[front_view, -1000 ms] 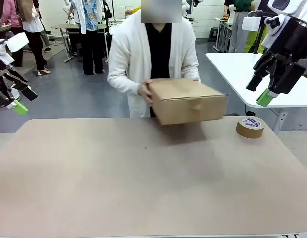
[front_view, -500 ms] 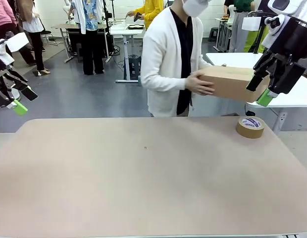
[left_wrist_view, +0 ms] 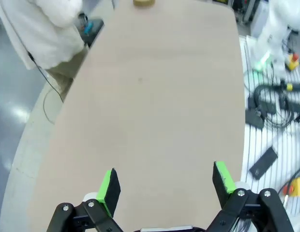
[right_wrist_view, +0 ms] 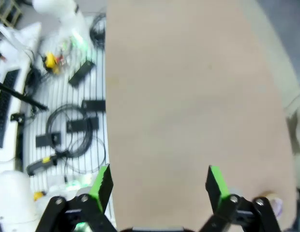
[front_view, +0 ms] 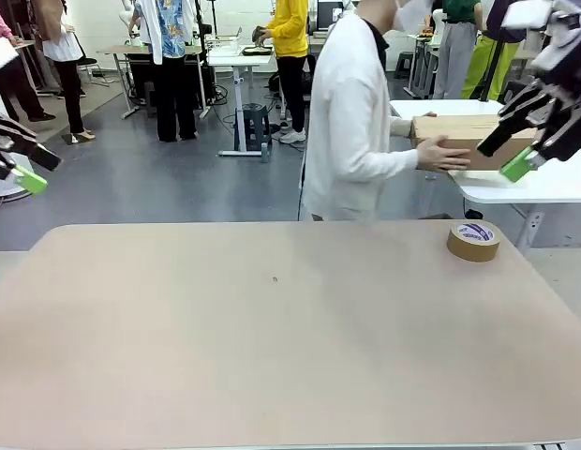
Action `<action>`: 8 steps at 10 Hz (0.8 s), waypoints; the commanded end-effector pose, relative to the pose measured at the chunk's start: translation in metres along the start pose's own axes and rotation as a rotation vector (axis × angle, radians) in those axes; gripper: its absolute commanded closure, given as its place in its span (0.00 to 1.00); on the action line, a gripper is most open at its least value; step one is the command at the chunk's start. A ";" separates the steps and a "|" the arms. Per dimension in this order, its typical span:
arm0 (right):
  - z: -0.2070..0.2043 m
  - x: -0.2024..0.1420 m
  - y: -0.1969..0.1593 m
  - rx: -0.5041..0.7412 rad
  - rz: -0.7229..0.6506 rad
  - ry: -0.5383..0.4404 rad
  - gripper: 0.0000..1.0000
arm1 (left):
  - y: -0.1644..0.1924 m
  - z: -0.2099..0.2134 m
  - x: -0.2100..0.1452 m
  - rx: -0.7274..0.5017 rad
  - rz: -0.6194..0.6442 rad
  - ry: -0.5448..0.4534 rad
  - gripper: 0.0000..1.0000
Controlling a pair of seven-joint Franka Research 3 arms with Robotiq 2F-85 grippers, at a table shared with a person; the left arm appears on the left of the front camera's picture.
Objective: Wrap the clocks to prevent damage.
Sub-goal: After the human seals the box with tape, release both hands from the side flaps of the Package Box.
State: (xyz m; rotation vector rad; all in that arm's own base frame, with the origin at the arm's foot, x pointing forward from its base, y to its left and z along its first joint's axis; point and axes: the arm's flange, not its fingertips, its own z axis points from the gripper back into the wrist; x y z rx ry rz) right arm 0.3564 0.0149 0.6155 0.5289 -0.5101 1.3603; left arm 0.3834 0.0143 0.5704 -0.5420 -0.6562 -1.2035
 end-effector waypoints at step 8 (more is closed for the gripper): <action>0.019 -0.120 0.000 0.027 0.024 -0.539 0.00 | 0.049 0.103 -0.114 -0.327 -0.062 -0.507 0.00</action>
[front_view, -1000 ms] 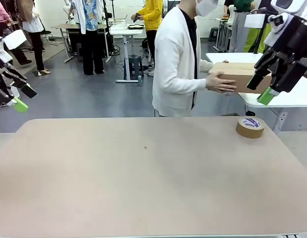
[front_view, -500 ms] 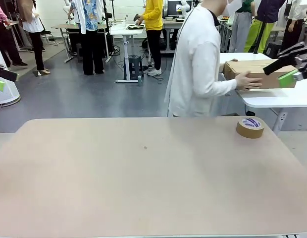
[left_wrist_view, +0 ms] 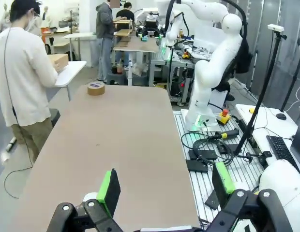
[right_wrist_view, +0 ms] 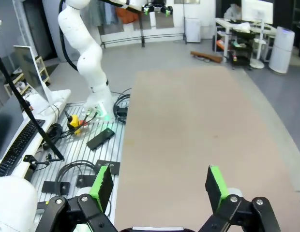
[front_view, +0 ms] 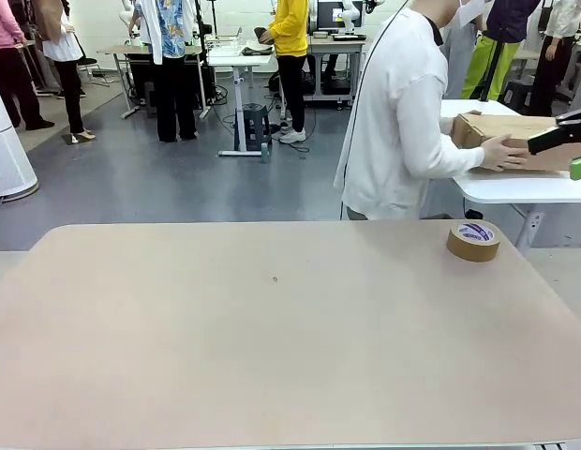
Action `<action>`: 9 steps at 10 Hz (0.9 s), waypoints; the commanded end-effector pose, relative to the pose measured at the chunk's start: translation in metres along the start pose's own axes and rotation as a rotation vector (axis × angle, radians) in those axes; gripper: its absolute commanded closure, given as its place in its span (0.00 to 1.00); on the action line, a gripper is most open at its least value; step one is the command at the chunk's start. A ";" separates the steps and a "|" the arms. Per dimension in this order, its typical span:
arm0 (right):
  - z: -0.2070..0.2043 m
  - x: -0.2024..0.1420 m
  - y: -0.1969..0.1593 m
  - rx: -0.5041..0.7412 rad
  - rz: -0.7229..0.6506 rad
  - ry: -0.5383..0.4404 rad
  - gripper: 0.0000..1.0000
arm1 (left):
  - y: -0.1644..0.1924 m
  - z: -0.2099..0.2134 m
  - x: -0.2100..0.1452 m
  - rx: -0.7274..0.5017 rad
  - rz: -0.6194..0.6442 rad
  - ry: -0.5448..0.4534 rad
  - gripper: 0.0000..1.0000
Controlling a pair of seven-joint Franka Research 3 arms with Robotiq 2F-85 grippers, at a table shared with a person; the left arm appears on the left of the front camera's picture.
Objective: Wrap the clocks to prevent damage.
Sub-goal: After the human seals the box with tape, release both hands from the side flaps of the Package Box.
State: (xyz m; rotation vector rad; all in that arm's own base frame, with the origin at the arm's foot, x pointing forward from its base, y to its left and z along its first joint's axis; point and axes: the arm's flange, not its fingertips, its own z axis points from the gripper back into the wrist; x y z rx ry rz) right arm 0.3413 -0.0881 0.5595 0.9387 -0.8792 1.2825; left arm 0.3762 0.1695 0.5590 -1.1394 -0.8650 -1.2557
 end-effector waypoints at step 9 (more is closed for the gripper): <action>0.013 -0.015 0.011 -0.171 -0.041 -0.003 0.00 | 0.012 0.004 -0.010 0.253 -0.018 0.015 0.00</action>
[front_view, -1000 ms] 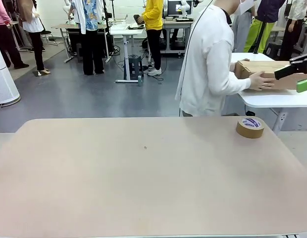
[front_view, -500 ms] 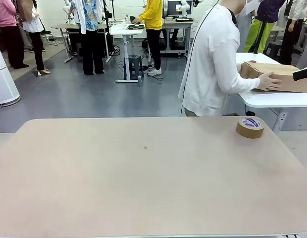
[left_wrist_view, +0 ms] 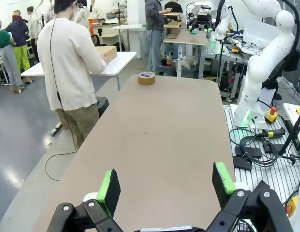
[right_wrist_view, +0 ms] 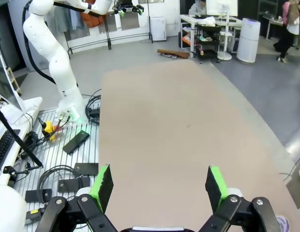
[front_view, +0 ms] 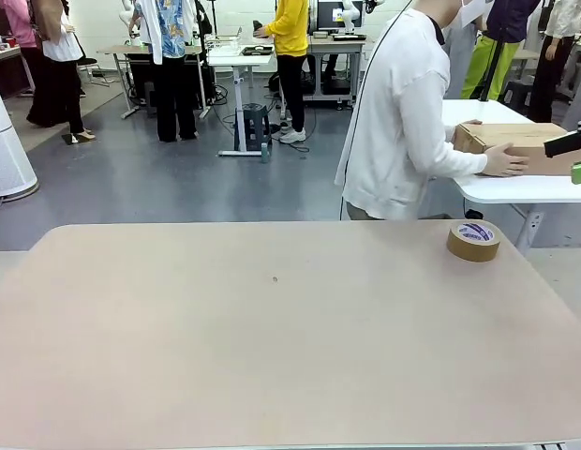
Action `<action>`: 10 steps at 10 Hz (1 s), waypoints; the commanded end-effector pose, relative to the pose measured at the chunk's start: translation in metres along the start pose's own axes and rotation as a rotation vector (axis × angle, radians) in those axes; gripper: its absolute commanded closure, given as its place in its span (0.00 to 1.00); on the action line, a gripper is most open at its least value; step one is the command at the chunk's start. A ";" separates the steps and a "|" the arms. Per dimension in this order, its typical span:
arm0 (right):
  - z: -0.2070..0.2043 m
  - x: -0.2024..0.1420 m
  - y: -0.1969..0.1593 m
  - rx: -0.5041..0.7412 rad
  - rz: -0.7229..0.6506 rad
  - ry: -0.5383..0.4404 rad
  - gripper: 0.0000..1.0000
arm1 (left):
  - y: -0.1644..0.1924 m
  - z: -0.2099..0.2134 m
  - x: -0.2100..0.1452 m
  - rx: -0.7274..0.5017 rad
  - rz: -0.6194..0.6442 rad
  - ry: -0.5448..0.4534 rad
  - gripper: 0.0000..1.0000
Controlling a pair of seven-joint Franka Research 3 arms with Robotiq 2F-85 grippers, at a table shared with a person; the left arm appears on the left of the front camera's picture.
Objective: Wrap the clocks to prevent damage.
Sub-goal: After the human seals the box with tape, release both hands from the side flaps of the Package Box.
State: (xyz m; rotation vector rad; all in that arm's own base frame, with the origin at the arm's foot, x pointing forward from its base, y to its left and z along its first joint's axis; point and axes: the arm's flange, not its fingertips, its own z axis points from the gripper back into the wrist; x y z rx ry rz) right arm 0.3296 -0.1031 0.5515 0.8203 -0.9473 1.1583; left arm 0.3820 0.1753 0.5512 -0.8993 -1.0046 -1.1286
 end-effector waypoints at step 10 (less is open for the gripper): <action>0.002 -0.001 0.000 -0.005 -0.003 -0.004 0.00 | 0.005 -0.001 -0.002 -0.020 0.008 -0.005 0.00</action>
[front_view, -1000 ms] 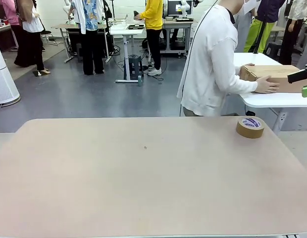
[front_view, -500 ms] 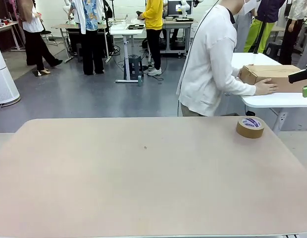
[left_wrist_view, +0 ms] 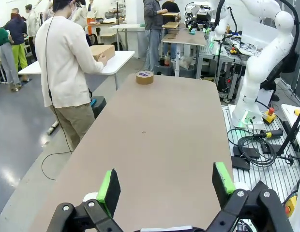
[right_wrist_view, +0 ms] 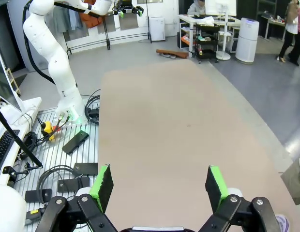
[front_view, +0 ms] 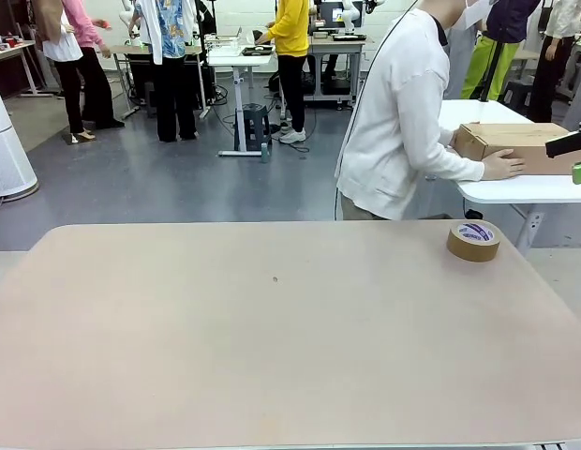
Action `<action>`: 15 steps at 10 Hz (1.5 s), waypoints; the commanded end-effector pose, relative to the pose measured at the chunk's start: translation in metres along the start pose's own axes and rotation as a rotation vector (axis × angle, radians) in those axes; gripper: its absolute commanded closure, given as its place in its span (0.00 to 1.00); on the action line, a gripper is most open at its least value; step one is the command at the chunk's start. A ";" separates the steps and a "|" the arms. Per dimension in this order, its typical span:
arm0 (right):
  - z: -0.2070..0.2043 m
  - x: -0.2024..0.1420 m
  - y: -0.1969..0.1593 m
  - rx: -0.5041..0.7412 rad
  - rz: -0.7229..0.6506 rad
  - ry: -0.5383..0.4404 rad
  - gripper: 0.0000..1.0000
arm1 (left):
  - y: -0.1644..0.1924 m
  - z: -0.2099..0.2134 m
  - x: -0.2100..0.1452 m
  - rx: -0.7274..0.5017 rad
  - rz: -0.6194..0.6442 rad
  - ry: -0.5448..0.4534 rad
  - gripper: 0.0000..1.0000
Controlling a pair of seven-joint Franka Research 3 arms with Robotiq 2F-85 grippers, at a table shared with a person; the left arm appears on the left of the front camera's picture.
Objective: Wrap the clocks to prevent damage.
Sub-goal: After the human seals the box with tape, release both hands from the side flaps of the Package Box.
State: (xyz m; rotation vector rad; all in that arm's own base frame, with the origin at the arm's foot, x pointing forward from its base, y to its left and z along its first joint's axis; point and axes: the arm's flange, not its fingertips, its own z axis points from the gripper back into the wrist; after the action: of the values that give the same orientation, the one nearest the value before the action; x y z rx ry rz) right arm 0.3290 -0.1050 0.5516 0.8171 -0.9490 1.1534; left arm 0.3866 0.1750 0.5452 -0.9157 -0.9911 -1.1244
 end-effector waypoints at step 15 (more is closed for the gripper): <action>0.000 0.000 0.000 0.000 0.000 -0.004 0.00 | 0.000 0.002 0.003 -0.007 -0.006 -0.004 0.00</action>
State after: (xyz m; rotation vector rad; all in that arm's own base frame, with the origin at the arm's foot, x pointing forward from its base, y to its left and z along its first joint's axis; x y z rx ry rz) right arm 0.3290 -0.1050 0.5516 0.8171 -0.9490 1.1534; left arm 0.3866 0.1749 0.5453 -0.9162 -0.9911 -1.1247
